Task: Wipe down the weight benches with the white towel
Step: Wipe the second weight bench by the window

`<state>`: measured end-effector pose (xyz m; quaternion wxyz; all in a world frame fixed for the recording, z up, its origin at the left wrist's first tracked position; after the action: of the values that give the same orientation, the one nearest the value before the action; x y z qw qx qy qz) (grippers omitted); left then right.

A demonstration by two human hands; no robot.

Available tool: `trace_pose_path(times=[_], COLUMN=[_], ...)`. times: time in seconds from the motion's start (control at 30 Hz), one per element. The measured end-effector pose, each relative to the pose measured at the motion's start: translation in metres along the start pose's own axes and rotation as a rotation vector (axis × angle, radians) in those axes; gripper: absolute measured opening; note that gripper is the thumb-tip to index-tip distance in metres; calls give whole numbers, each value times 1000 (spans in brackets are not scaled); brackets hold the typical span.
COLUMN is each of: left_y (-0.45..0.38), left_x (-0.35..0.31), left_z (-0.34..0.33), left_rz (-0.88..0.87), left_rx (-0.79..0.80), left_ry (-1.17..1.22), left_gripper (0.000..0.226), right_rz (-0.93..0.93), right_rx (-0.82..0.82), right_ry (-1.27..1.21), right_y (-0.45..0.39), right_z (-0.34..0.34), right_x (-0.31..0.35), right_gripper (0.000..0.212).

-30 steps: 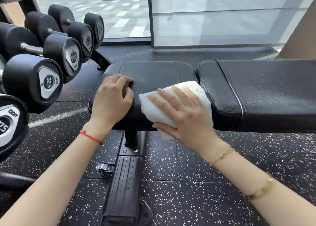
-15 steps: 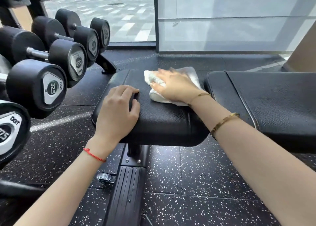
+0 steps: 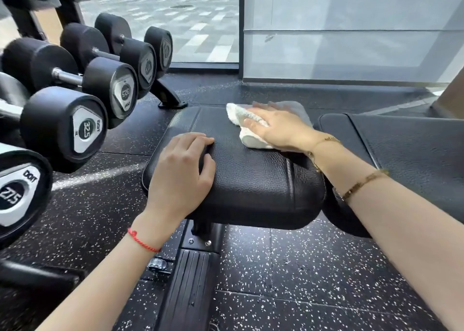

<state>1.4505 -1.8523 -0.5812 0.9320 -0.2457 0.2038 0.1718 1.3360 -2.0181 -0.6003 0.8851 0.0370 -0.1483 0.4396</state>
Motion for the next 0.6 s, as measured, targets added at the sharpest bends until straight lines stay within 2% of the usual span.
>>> trace_pose_path(times=[0.17,0.27,0.37,0.43,0.53,0.6], left_y=[1,1,0,-1,-3,-2], left_x=[-1,1,1,0,-1,0], left_z=[0,0,1,1,1,1], left_rz=[-4,-2,3,15,35,41], left_rx=[17,22,11,5,-9,-11], left_ry=[-22,-14,1,3,1,1], left_gripper=[36,35,35,33,31,32], right_rz=[126,285,193,110,62,118], right_rx=[75,0,14,49,111,89], right_ry=[91,95,6,47,84,104], right_y=[-46,-23,-13,-25,-56,-67], right_z=[-19,-21,-9,-1,-4,-13], right_x=[49,62,26,8,18,40], right_gripper=[55,55,58,55,51,53])
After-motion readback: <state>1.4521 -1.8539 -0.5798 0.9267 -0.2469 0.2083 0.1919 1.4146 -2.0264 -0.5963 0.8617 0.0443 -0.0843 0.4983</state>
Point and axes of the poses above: each hand's wrist, its own y-axis away from the middle knuckle, its own z-axis out of the back of the hand, x = y × z, the point moved 10 cm from there along -y, towards the middle knuckle, and after that the axes turned 14 degrees about z, right-handed, at the moved point
